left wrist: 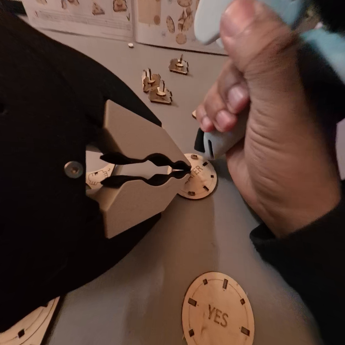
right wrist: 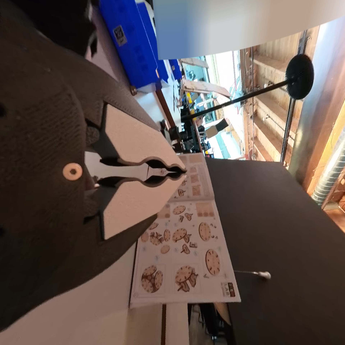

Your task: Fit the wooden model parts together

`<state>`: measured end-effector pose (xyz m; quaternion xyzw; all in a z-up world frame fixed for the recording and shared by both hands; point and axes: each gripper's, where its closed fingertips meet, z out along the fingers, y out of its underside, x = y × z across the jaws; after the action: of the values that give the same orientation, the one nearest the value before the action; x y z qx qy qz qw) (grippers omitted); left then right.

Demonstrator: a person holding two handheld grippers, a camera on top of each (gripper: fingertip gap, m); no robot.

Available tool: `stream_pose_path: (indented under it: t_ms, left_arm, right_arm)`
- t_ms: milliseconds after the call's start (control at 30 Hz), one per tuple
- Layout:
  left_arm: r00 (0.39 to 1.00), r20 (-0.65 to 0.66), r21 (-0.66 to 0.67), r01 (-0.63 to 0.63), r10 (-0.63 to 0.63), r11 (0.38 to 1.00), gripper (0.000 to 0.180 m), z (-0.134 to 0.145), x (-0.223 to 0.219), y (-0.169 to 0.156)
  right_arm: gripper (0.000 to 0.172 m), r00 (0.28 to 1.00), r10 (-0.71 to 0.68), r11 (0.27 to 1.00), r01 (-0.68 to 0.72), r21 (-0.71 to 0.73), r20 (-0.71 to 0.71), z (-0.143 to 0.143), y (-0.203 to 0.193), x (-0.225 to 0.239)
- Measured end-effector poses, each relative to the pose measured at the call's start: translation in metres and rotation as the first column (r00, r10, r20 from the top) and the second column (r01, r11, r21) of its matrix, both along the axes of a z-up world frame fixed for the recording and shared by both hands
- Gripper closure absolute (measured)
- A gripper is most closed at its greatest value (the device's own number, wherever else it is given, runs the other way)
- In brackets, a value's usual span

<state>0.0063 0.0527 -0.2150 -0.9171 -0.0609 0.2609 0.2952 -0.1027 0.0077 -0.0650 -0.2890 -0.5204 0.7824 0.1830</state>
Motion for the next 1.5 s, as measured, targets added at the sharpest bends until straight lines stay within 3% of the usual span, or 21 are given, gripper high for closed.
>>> stream_pose_path:
  t_ms: [133,300,433,533,600,733,900,1000,1167,1200,1267,1433,1500]
  left_arm:
    - [0.996,-0.085,-0.088,-0.029,0.021,0.996,0.179,0.000,0.000,-0.001]
    - [0.990,-0.132,-0.131,-0.056,0.038,0.990,0.179,0.000,0.000,-0.002]
    - [0.981,-0.195,-0.168,-0.053,0.020,0.984,0.180,0.000,0.000,-0.001]
    - [0.970,-0.241,-0.204,-0.060,0.009,0.977,0.180,0.000,0.000,-0.001]
    - [0.971,-0.240,-0.205,-0.061,0.011,0.977,0.179,0.000,0.000,-0.002]
    - [0.983,-0.178,-0.156,-0.068,0.039,0.985,0.179,-0.001,0.000,-0.002]
    - [0.986,-0.162,-0.142,-0.067,0.044,0.988,0.179,-0.001,0.000,-0.001]
    - [0.985,-0.169,-0.147,-0.071,0.046,0.987,0.179,-0.001,0.000,-0.001]
    - [0.985,-0.168,-0.144,-0.072,0.047,0.987,0.179,-0.001,0.000,-0.001]
    - [0.986,-0.161,-0.139,-0.073,0.050,0.988,0.179,-0.001,0.000,-0.001]
    - [0.986,-0.158,-0.137,-0.073,0.051,0.988,0.179,-0.001,0.000,-0.001]
    - [0.983,-0.176,-0.147,-0.075,0.048,0.986,0.179,-0.001,0.000,-0.001]
    - [0.985,-0.167,-0.142,-0.077,0.053,0.987,0.179,-0.001,0.000,-0.001]
  right_arm:
    - [0.172,0.999,-0.038,0.999,0.038,-0.001,0.025,-0.002,-0.001,-0.011]
    - [0.172,0.991,-0.077,0.996,0.081,0.033,-0.106,0.013,-0.011,0.005]
    - [0.172,0.993,-0.055,0.974,0.077,0.215,-0.105,-0.014,-0.032,0.005]
    - [0.172,0.986,-0.081,0.984,0.102,0.146,-0.146,0.006,-0.020,0.007]
    - [0.172,0.980,-0.065,0.991,0.085,0.100,-0.187,0.021,-0.015,0.016]
    - [0.172,0.990,-0.013,0.972,0.044,0.230,-0.138,-0.013,-0.037,0.014]
    - [0.172,0.981,-0.047,0.989,0.072,0.130,-0.188,0.017,-0.021,0.017]
    - [0.172,0.992,0.015,0.976,0.011,0.216,-0.121,-0.013,-0.039,0.016]
    - [0.172,0.981,-0.051,0.989,0.076,0.129,-0.187,0.021,-0.018,0.012]
    - [0.172,0.983,-0.053,0.988,0.077,0.134,-0.177,0.018,-0.017,0.010]
    - [0.172,0.994,0.006,0.977,0.017,0.213,-0.110,-0.014,-0.035,0.012]
    - [0.172,0.978,-0.020,0.985,0.055,0.166,-0.206,0.017,-0.029,0.020]
    - [0.172,0.977,-0.025,0.981,0.065,0.183,-0.210,0.013,-0.028,0.018]
